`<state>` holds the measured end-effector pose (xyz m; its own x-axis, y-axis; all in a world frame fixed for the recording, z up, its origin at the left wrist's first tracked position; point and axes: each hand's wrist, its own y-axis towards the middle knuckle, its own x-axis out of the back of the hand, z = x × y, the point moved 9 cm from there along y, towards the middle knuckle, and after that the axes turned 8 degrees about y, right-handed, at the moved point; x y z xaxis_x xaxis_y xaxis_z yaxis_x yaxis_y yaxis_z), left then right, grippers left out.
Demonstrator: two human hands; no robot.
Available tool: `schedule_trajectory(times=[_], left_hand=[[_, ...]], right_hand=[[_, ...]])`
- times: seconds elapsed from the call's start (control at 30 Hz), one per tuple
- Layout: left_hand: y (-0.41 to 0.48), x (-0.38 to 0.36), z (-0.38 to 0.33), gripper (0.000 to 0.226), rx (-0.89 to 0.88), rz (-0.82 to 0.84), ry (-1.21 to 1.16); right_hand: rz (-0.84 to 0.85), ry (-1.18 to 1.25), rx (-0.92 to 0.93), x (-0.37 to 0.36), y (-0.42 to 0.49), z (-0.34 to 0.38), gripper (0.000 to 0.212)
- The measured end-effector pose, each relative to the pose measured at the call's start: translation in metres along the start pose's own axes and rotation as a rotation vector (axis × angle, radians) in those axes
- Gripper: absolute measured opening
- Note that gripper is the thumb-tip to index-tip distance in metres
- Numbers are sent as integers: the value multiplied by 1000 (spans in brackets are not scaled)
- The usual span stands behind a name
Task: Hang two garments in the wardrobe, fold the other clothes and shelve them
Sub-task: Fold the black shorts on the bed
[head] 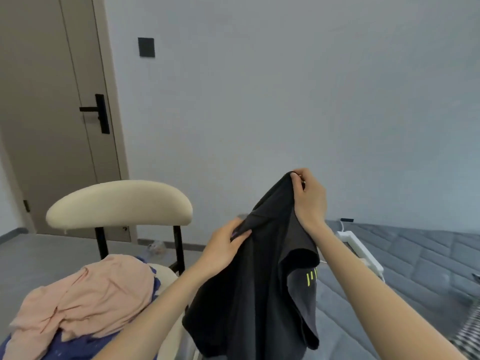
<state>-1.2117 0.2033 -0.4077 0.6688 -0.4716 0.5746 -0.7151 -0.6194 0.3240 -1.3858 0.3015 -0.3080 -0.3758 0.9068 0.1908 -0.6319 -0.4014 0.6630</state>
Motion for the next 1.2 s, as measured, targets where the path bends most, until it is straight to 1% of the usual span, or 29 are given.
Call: schedule_trajectory(times=[0.07, 0.1, 0.2, 0.23, 0.27, 0.33, 0.4, 0.53, 0.63, 0.73, 0.83, 0.93, 1.0, 1.13, 1.2], left_hand=[[0, -42, -1, 10, 7, 115, -57], [-3, -62, 0, 12, 12, 174, -71], [-15, -107, 15, 26, 20, 296, -65], [-19, -117, 24, 28, 34, 321, -44], [-23, -126, 34, 29, 54, 343, -21], [-31, -139, 57, 30, 110, 382, 21], [-39, -145, 83, 31, 179, 389, 64], [-60, -138, 139, 34, 328, 335, 168], [-80, -131, 184, 41, 441, 342, 257], [-102, -131, 226, 55, 562, 418, 354], [-119, -131, 253, 70, 669, 453, 411], [-129, -136, 272, 81, 752, 454, 265], [-132, -139, 281, 85, 763, 462, 218], [-129, -137, 293, 88, 723, 440, 219], [-123, -131, 291, 81, 670, 407, 234]], right_hand=[[-5, -198, -63, 28, -13, -41, 20], [29, -318, -108, 40, -23, -66, 21], [236, -680, -256, 63, -66, -144, 22], [296, -764, -302, 68, -82, -165, 26], [340, -790, -338, 70, -97, -181, 29], [425, -719, -374, 61, -123, -201, 29], [522, -594, -378, 40, -147, -209, 25], [758, -355, -412, -14, -200, -216, 18], [948, -291, -428, -51, -240, -225, 20], [1035, -326, -409, -77, -259, -236, 24], [989, -412, -345, -91, -246, -245, 27], [992, -486, -269, -111, -230, -254, 32], [1081, -537, -240, -127, -224, -263, 40], [1346, -722, -238, -150, -224, -295, 71], [1381, -863, -201, -153, -217, -309, 80]])
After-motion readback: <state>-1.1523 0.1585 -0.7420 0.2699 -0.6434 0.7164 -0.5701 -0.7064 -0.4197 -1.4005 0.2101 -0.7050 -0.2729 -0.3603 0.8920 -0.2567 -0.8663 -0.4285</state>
